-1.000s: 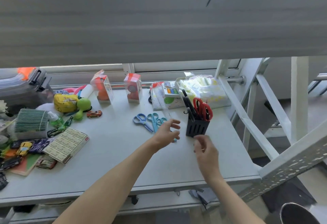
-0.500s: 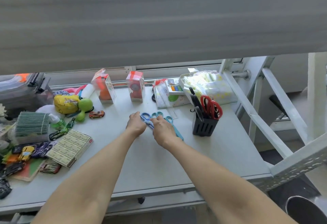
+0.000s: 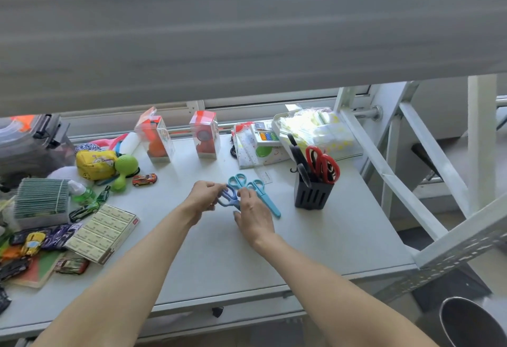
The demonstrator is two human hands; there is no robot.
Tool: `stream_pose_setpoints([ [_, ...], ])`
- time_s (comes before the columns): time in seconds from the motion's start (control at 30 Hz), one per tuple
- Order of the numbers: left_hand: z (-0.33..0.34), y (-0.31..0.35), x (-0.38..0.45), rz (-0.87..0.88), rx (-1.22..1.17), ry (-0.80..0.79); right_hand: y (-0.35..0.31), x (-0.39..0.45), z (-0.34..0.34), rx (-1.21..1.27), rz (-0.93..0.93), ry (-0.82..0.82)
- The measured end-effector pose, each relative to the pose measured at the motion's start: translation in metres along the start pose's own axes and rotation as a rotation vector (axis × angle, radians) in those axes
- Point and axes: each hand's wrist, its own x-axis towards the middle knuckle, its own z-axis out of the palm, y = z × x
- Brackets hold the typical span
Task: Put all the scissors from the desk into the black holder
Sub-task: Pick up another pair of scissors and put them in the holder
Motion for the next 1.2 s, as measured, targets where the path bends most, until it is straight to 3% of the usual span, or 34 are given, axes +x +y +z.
stream_pose_setpoints([
  [0.2, 0.017, 0.023, -0.034, 0.119, -0.068, -0.231, 0.021, -0.035, -0.02, 0.226, -0.041, 0.273],
  [0.4, 0.058, 0.035, -0.047, 0.25, 0.07, -0.247, 0.064, -0.075, -0.059, 0.538, 0.05, 0.53],
  [0.5, 0.079, 0.043, -0.051, 0.285, 0.143, -0.281, 0.083, -0.082, -0.093, 0.614, 0.106, 0.699],
  [0.67, 0.114, 0.062, -0.053, 0.365, 0.204, -0.28, 0.107, -0.054, -0.155, 0.661, 0.124, 0.838],
  [0.77, 0.128, 0.069, -0.05, 0.382, 0.255, -0.241, 0.115, -0.028, -0.179, 0.609, 0.104, 0.779],
  [1.0, 0.139, 0.071, -0.045, 0.386, 0.291, -0.181, 0.129, 0.002, -0.176, 0.403, 0.145, 0.382],
  [1.2, 0.143, 0.067, -0.044, 0.371, 0.288, -0.165, 0.132, 0.003, -0.176, 0.314, 0.131, 0.241],
])
